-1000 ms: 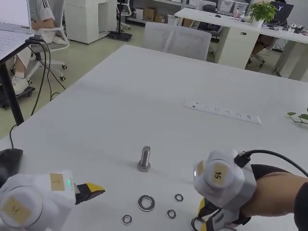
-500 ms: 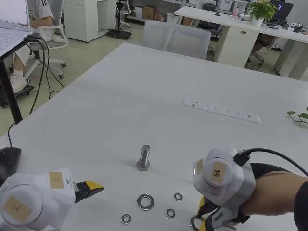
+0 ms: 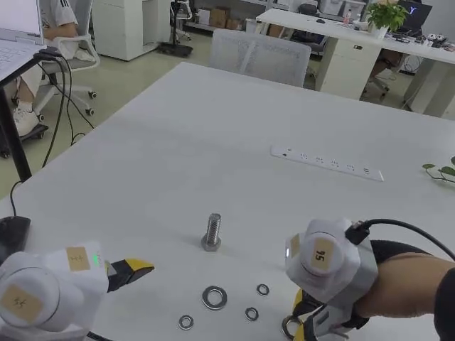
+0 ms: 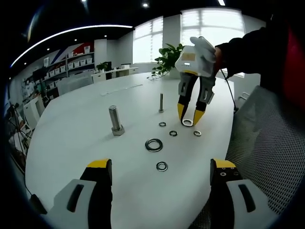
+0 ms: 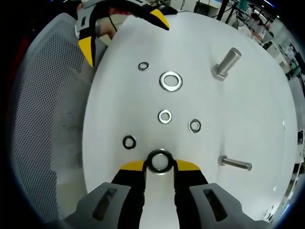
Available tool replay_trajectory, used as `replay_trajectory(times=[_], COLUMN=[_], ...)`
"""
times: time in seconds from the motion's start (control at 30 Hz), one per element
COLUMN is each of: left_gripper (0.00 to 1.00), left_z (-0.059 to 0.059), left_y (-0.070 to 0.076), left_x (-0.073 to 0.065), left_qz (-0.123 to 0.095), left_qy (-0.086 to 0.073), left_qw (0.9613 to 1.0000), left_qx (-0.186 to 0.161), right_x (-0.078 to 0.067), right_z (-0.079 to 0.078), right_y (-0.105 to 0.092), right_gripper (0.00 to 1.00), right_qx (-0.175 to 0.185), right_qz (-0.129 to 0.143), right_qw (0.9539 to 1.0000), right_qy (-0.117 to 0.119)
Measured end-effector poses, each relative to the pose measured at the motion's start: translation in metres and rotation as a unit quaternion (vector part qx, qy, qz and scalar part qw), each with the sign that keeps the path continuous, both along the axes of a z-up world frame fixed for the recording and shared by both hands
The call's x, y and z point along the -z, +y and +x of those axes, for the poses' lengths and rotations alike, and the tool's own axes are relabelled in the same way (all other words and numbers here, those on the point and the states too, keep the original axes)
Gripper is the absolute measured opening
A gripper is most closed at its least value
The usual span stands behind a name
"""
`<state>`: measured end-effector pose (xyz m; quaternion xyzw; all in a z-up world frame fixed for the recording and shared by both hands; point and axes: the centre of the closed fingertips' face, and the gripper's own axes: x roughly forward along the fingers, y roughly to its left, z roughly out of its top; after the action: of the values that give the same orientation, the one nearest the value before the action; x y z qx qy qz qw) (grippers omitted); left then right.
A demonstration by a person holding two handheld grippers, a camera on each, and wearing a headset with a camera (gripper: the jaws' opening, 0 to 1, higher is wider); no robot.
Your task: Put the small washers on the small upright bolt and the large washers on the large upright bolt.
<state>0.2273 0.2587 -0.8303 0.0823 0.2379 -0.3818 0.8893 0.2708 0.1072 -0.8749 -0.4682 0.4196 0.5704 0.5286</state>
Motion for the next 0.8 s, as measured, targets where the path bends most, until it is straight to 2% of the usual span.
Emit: replay_trajectory(times=[0.6,0.8], left_gripper=[0.84,0.84], left_z=[0.016,0.018], left_y=[0.008,0.007], left_x=[-0.013,-0.015], left_qz=[-0.027,-0.032], left_qy=[-0.036,-0.040], left_qw=[0.9981,0.9975], left_qx=[-0.043,-0.048], right_x=[-0.003,-0.005], right_z=[0.002,0.002], right_y=[-0.003,-0.004], right_gripper=[0.23,0.23], right_qx=[0.004,0.003], right_qz=[-0.005,-0.008], right_qw=[1.0000,1.0000], right_qy=[-0.004,-0.003])
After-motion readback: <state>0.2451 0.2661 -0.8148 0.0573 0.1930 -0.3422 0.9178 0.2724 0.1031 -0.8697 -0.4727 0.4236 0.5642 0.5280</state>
